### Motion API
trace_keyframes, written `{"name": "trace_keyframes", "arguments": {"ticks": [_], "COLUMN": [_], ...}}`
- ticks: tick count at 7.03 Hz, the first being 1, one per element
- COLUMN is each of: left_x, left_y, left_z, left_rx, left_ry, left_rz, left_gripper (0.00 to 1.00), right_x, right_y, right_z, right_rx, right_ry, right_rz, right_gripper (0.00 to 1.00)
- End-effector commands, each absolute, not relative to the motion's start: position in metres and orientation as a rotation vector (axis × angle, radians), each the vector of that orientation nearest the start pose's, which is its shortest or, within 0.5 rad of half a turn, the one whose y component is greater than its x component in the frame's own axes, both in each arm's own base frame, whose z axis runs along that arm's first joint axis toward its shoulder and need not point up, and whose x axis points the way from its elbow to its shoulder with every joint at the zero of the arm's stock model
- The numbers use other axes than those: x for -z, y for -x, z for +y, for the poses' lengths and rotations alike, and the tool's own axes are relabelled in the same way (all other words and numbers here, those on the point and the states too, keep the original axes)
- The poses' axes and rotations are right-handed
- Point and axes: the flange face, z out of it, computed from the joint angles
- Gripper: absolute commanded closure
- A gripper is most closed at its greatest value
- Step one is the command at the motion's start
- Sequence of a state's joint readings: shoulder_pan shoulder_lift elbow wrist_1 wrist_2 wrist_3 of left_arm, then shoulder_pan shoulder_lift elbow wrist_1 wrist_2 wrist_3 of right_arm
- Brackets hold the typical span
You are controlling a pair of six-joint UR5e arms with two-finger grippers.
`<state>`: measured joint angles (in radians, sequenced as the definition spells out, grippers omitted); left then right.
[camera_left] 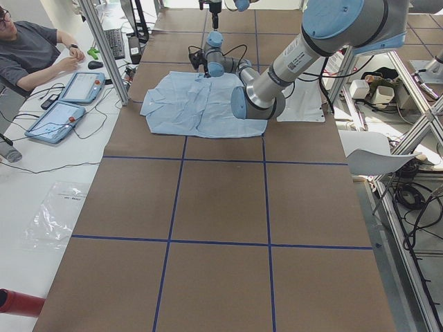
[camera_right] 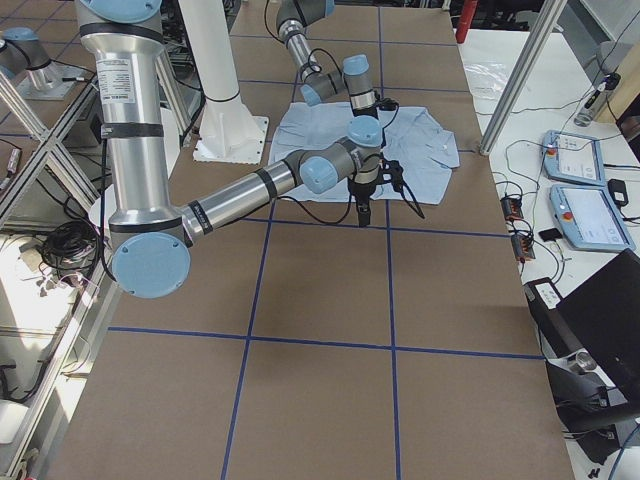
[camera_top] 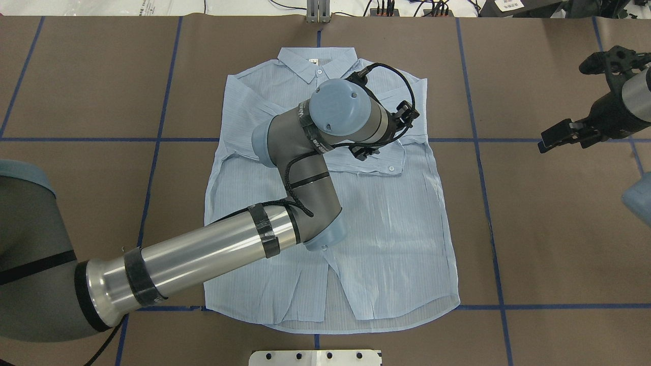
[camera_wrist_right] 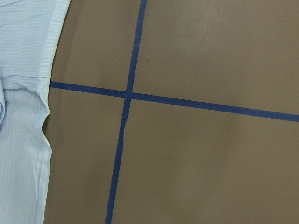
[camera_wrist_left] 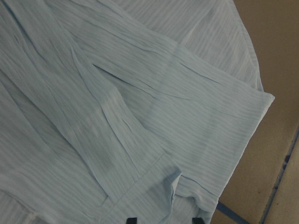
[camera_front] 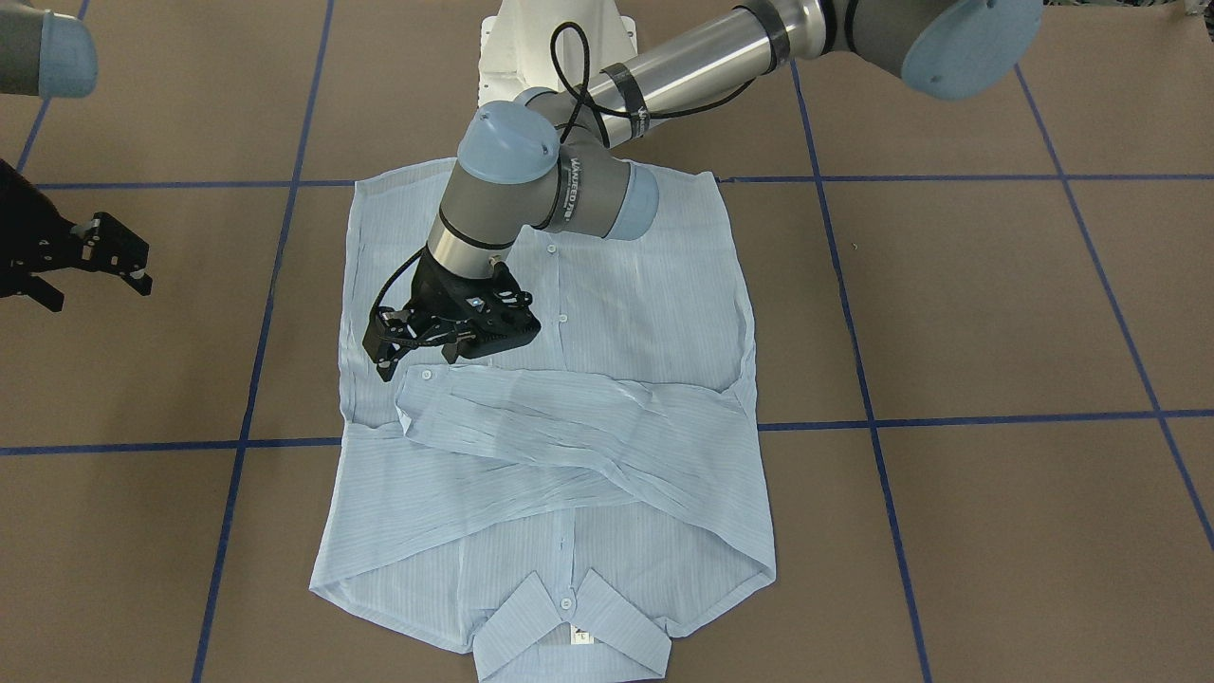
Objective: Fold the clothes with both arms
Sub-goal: 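Release the sleeve with the left gripper while the right gripper moves toward the hem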
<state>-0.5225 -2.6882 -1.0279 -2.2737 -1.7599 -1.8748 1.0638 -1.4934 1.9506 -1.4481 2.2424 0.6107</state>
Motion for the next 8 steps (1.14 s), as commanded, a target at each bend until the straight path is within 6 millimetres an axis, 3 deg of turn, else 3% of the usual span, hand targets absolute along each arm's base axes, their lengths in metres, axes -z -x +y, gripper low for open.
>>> {"name": "trace_keyframes", "arguments": {"ticks": [1,3,4,5,6,7,8], "left_x": [-0.105,-0.139,-0.174,-0.185,-0.182,-0.187,-0.199], "left_y": [-0.630,-0.571,-0.529,-0.487,-0.457,-0.429,-0.417], "left_z": [-0.513,-0.478,-0.453,-0.428,-0.413,-0.401,-0.393], "left_rx": [0.514,0.431,0.385,0.322,0.265,0.254,0.257], "left_ry": [0.042,0.030,0.003,-0.014,-0.039,-0.053,-0.050], "left_rz": [1.238,1.156,1.144,1.103,1.045,1.041,1.032], "left_gripper": [0.01,0.01,0.01,0.01,0.01,0.01,0.03], "right_x": [-0.408,-0.390,-0.382,-0.376,-0.370,-0.368,-0.368], "right_y": [0.216,0.277,0.305,0.327,0.341,0.364,0.391], "right_z": [-0.466,-0.435,-0.414,-0.396,-0.381,-0.360,-0.333], "right_rx": [0.048,0.017,-0.005,-0.014,-0.010,-0.026,-0.046], "right_ry": [-0.138,-0.147,-0.152,-0.162,-0.149,-0.149,-0.148], "right_rz": [-0.924,-0.935,-0.921,-0.908,-0.917,-0.906,-0.891], "right_gripper": [0.00,0.00,0.00,0.00,0.00,0.00,0.00]}}
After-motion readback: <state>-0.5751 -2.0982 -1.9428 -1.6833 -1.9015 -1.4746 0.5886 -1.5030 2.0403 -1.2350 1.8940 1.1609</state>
